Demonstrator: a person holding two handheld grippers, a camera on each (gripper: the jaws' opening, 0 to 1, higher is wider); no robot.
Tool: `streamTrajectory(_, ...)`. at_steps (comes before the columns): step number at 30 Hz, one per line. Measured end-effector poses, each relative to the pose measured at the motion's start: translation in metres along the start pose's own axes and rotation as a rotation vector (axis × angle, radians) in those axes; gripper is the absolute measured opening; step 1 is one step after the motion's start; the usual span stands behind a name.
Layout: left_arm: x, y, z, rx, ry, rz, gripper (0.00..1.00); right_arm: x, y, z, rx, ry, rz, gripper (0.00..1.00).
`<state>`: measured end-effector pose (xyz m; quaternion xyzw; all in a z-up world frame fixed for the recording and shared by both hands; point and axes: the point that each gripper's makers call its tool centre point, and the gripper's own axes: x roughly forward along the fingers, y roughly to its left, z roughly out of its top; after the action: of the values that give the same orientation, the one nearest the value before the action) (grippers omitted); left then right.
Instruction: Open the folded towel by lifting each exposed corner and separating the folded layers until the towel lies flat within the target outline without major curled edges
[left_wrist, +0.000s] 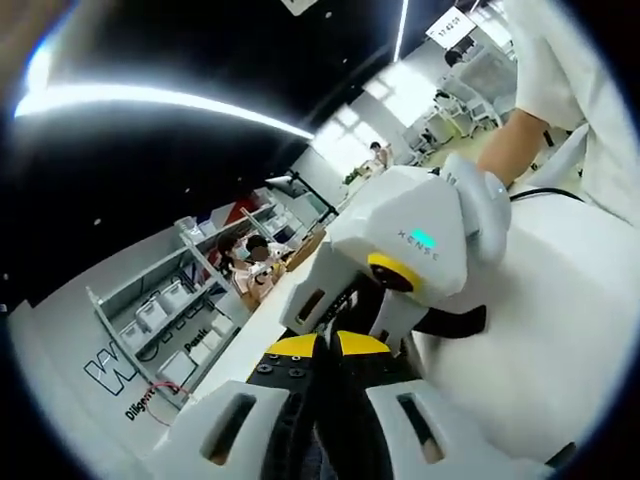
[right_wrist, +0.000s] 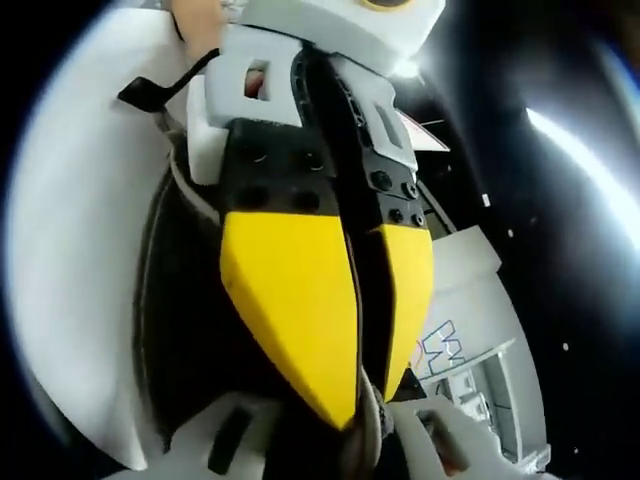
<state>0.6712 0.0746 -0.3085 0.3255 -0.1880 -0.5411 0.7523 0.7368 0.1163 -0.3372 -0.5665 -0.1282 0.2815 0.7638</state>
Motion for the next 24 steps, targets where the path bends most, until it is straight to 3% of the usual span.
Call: streamTrajectory(24,0.002,-0.010,-0.004,0.064,0.038,-0.017,0.06,0.002,0.008,-0.005,-0.038,0.021,0.035,0.00)
